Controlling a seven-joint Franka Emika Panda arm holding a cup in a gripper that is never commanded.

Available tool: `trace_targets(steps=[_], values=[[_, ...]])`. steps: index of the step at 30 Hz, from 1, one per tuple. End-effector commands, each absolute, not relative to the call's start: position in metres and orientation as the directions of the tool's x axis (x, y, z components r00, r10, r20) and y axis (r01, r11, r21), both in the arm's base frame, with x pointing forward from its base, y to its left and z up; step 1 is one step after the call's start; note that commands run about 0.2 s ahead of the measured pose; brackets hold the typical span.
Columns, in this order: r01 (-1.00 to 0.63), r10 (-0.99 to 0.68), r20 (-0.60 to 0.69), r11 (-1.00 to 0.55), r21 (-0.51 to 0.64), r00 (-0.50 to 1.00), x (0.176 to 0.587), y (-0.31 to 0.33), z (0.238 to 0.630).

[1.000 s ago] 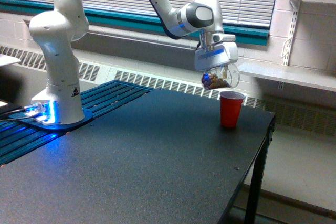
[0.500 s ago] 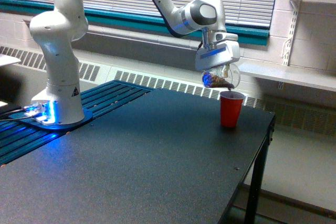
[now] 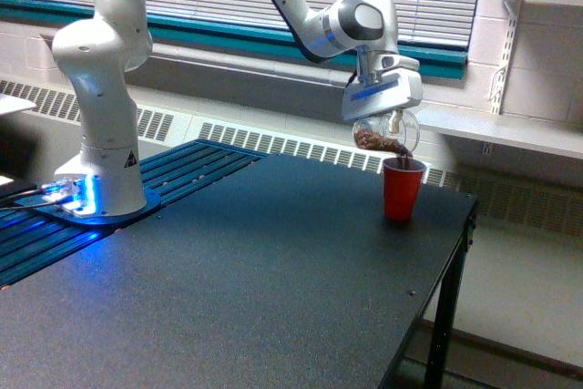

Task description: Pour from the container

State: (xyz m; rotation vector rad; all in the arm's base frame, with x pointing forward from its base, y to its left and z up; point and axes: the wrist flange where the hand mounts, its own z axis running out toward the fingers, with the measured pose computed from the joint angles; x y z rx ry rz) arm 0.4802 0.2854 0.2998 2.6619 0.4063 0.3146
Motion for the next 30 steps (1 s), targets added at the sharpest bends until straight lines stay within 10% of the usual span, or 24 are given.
trace_targets(steps=[1, 30], values=[[0.294, 0.394, 0.123, -0.829, 0.476, 0.911, 0.481, 0.296, 0.304], [0.408, 0.460, -0.036, -0.747, 0.525, 0.887, 0.489, 0.308, 0.308]])
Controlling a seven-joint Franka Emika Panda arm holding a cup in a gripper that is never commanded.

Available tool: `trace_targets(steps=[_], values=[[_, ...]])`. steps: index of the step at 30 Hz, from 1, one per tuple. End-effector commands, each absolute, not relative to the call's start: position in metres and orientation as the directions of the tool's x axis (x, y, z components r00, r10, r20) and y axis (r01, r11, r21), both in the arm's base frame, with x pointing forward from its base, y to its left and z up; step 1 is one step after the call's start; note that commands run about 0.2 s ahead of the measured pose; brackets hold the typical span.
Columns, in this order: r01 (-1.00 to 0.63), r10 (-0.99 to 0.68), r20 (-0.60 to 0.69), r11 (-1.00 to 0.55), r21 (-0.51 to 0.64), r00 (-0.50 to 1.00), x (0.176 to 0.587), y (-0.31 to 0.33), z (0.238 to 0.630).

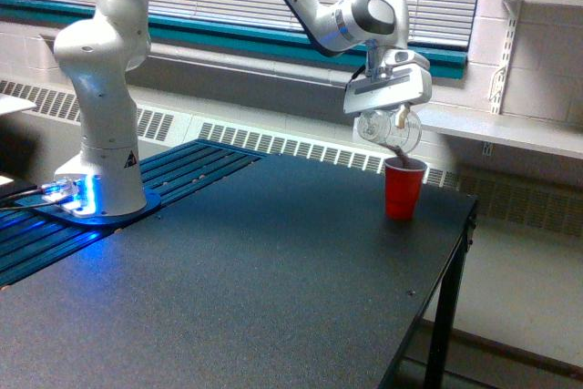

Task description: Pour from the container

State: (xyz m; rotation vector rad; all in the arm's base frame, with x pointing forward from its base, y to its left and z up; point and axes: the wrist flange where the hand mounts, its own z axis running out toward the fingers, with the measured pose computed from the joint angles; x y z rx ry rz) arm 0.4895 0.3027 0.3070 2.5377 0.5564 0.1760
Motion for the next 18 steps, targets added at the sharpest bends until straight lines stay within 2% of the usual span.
trace_targets(steps=[1, 18], values=[[0.411, 0.461, -0.040, -0.746, 0.524, 0.887, 0.4897, 0.3082, 0.3077], [0.407, 0.458, -0.021, -0.768, 0.494, 0.889, 0.4923, 0.3054, 0.3112]])
